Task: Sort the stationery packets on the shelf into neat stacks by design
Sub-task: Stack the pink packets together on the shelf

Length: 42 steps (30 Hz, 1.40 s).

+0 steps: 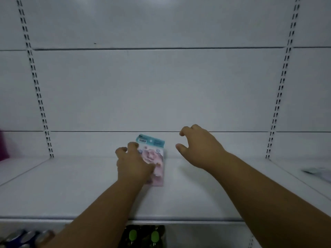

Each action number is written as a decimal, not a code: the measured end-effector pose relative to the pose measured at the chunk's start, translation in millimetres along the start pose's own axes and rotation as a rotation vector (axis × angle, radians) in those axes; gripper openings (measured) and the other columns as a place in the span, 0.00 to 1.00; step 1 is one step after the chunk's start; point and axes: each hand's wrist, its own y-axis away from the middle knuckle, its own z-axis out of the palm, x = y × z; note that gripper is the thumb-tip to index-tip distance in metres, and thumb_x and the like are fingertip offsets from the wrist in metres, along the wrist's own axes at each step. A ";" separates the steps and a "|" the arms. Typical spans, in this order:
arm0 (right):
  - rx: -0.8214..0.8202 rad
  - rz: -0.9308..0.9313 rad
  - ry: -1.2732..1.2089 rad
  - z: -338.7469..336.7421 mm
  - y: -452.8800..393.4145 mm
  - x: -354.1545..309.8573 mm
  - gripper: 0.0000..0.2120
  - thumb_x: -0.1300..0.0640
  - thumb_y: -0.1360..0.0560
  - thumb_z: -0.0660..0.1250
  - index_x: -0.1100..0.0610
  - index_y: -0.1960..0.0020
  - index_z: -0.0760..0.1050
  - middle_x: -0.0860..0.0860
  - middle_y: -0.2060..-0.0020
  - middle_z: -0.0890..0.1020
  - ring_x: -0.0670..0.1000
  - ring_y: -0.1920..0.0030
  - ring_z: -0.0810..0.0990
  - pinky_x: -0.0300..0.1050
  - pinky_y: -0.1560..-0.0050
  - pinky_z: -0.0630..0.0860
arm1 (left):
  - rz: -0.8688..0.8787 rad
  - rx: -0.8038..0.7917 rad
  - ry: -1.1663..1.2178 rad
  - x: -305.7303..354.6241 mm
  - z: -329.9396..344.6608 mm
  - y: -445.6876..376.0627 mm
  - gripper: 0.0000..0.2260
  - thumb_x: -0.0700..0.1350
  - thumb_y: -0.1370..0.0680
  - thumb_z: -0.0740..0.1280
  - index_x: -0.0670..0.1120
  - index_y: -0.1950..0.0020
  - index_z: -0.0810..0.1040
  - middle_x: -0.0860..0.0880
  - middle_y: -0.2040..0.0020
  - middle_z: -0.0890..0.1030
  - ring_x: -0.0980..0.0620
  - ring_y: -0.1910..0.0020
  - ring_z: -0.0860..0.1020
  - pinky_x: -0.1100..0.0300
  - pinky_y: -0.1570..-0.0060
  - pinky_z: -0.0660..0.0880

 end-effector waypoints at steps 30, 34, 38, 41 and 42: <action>0.367 0.424 -0.379 -30.3 65.1 203.5 0.14 0.62 0.25 0.64 0.49 0.43 0.74 0.44 0.53 0.79 0.43 0.55 0.78 0.30 0.57 0.73 | -0.052 -0.414 1.076 143.9 99.5 71.8 0.13 0.36 0.21 0.66 0.49 0.39 0.78 0.47 0.49 0.86 0.45 0.56 0.86 0.43 0.56 0.82; 0.526 0.499 -0.322 -81.6 79.3 244.8 0.15 0.60 0.23 0.63 0.48 0.39 0.73 0.45 0.49 0.80 0.46 0.51 0.79 0.43 0.50 0.78 | -0.025 -0.566 1.132 185.2 135.1 75.0 0.13 0.38 0.20 0.64 0.50 0.38 0.77 0.47 0.48 0.86 0.44 0.55 0.86 0.38 0.53 0.81; 0.613 0.576 -0.294 -126.5 116.5 291.3 0.15 0.58 0.23 0.64 0.48 0.37 0.71 0.45 0.48 0.80 0.47 0.50 0.80 0.43 0.51 0.79 | 0.014 -0.655 1.150 232.1 177.1 105.8 0.12 0.38 0.19 0.62 0.50 0.39 0.78 0.46 0.48 0.86 0.44 0.54 0.86 0.39 0.52 0.81; 0.667 0.606 -0.282 -159.2 149.2 328.6 0.15 0.56 0.23 0.65 0.46 0.37 0.71 0.46 0.47 0.82 0.48 0.50 0.82 0.49 0.50 0.82 | 0.040 -0.718 1.156 273.1 211.6 139.0 0.12 0.35 0.20 0.61 0.49 0.45 0.79 0.48 0.55 0.87 0.47 0.59 0.86 0.46 0.59 0.83; 0.683 0.618 -0.288 -172.4 160.9 344.6 0.15 0.55 0.23 0.65 0.46 0.37 0.71 0.46 0.47 0.82 0.48 0.51 0.83 0.49 0.51 0.83 | 0.042 -0.741 1.146 289.7 226.5 152.3 0.12 0.34 0.20 0.61 0.49 0.45 0.79 0.48 0.55 0.87 0.46 0.60 0.86 0.45 0.60 0.83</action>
